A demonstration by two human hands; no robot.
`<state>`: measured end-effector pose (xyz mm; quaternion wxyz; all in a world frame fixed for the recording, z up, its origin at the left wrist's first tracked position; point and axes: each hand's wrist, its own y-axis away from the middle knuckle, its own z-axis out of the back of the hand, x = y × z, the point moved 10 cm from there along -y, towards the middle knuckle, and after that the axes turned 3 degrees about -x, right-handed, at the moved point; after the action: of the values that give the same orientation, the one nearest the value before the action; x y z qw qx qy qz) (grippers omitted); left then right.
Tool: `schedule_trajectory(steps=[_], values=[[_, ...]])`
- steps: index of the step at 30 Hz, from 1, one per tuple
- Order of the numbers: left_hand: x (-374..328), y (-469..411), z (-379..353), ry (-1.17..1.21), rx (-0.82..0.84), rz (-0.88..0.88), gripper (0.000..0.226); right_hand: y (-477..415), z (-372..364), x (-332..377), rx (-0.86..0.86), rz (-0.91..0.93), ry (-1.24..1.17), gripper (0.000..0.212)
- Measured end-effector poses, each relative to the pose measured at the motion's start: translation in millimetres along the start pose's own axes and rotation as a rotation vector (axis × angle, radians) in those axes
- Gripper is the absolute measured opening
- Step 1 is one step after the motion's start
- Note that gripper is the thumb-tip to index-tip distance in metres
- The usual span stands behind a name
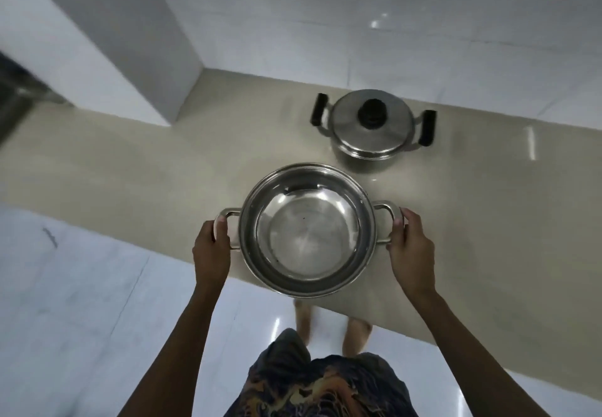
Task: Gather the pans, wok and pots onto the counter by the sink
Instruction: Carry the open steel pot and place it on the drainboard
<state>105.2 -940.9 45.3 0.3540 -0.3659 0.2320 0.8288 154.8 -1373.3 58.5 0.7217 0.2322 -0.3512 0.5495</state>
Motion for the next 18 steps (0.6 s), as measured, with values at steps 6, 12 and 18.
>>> schedule_trajectory(steps=[6, 12, 18], values=[[64.3, -4.8, 116.3, 0.121, -0.195, 0.111, 0.039, 5.9, -87.4, 102.0, 0.178, 0.145, -0.078, 0.026], [149.0, -26.0, 244.1, 0.198, -0.234, 0.159, 0.031, 45.7, -199.9, 201.9, 0.275, 0.202, -0.161, 0.026], [222.6, -61.0, 389.3, 0.200, -0.349, 0.199, 0.030, 114.8, -316.2, 323.2, 0.371, 0.213, -0.274, 0.035]])
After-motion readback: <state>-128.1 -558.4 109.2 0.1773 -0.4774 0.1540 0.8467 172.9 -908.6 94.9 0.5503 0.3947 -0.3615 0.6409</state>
